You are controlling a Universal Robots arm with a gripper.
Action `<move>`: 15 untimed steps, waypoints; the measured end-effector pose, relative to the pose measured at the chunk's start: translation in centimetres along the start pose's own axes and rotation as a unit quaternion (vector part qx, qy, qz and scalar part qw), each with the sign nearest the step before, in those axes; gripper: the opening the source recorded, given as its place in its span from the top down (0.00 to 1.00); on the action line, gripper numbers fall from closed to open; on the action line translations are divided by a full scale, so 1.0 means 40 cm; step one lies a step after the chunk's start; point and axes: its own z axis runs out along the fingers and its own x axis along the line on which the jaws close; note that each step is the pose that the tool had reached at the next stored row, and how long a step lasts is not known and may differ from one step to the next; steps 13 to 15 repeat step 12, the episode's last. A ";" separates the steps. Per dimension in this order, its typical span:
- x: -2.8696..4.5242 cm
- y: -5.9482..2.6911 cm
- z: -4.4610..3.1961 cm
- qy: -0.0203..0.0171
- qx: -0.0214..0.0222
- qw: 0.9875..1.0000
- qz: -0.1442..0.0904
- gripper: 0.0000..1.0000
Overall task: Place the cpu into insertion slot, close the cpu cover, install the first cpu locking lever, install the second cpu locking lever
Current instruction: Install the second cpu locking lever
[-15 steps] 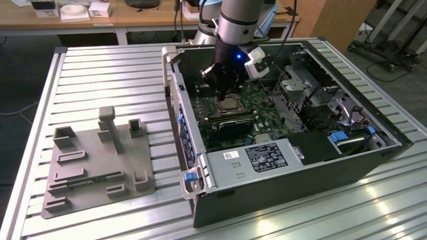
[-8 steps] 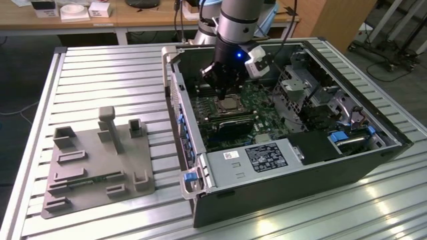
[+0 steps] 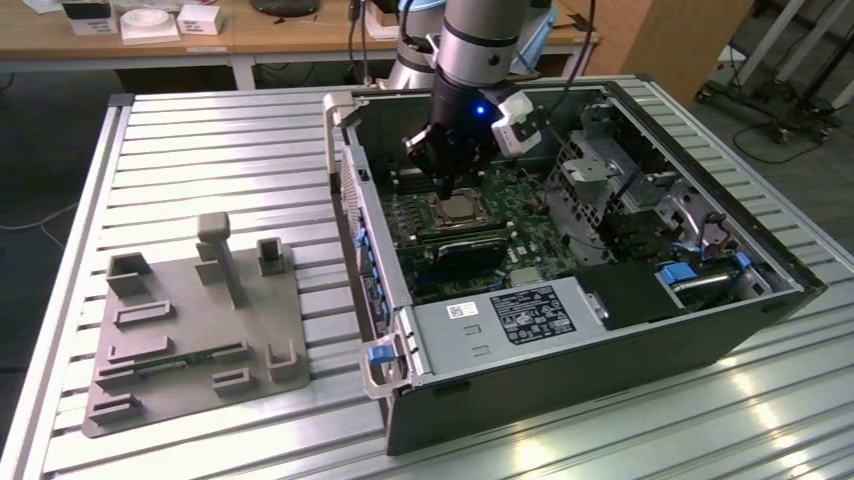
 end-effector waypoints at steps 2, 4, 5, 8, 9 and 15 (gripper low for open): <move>-0.005 0.000 0.000 0.000 0.000 1.000 0.000 0.89; -0.012 -0.001 0.000 0.000 0.000 1.000 0.000 0.89; -0.015 -0.001 0.000 0.000 0.000 1.000 0.000 0.89; -0.017 -0.001 0.000 0.000 0.000 1.000 0.000 0.89; -0.017 -0.001 0.000 0.000 0.000 1.000 0.000 0.89; -0.018 -0.001 0.000 0.000 0.000 1.000 0.000 0.89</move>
